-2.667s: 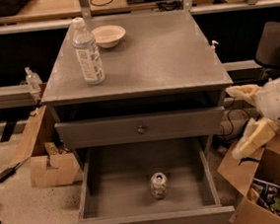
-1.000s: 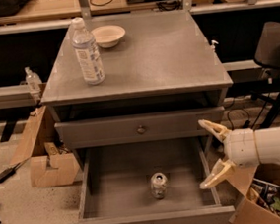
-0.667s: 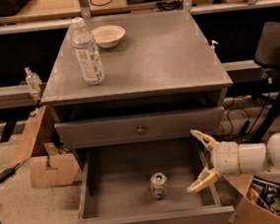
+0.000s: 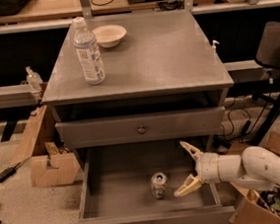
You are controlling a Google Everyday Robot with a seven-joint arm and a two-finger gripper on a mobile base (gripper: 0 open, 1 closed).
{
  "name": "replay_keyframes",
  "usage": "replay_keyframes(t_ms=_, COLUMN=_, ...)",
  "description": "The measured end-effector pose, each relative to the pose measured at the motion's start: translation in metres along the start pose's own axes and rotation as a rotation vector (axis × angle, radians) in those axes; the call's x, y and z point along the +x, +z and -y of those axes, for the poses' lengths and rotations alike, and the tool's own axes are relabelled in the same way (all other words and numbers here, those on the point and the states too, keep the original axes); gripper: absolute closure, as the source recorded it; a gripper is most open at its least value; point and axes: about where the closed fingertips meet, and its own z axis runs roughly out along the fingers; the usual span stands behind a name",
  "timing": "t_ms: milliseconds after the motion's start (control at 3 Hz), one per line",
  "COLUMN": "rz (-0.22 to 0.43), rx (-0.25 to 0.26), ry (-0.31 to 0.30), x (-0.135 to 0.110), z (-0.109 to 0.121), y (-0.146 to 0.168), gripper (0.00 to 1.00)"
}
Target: Pick 7up can from middle drawer and place on counter
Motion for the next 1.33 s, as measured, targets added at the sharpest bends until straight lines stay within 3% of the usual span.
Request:
replay_keyframes(t_ms=333, rz=-0.003, rx=-0.060, ry=0.032, x=0.026, z=-0.015, y=0.044, gripper=0.00)
replay_keyframes(t_ms=667, rz=0.005, rx=-0.105, ry=0.035, x=0.034, z=-0.027, y=0.073, gripper=0.00)
replay_keyframes(t_ms=1333, rz=-0.023, rx=-0.180, ry=0.013, x=0.057, z=-0.034, y=0.113, gripper=0.04)
